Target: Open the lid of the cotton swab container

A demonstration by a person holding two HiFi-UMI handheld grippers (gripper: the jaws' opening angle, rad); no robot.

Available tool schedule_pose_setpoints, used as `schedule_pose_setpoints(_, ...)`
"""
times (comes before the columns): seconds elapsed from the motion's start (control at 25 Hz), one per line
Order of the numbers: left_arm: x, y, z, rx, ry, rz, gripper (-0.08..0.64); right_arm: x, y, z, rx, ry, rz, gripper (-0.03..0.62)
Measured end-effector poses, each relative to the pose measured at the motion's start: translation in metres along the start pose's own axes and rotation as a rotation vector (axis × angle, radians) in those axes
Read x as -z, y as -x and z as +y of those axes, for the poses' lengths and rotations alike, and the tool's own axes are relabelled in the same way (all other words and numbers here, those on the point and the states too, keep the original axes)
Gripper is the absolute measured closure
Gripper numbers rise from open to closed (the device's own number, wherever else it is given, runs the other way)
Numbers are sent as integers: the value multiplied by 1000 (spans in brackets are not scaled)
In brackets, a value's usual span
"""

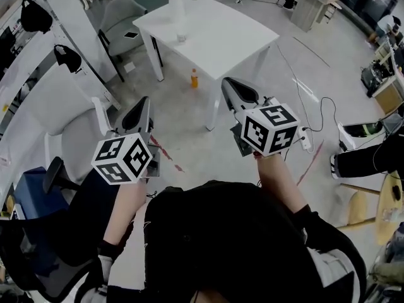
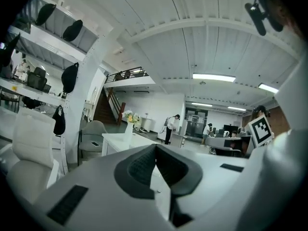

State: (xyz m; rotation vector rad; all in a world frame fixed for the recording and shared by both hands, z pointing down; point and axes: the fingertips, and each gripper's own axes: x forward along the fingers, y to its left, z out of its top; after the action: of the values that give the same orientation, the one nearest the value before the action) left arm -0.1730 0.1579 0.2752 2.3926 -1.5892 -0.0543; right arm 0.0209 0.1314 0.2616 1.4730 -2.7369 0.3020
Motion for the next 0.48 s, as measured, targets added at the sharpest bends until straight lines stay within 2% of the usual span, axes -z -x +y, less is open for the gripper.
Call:
schedule_pose_setpoints(0.24,-4,-34,-17,3,-1,-34,549,-8,-16,-35,-37,21,11,588)
schedule_pose_setpoints(0.48,7,-54,-26,-35,10,-46,549,3,-25,-58,-88,40,40,588)
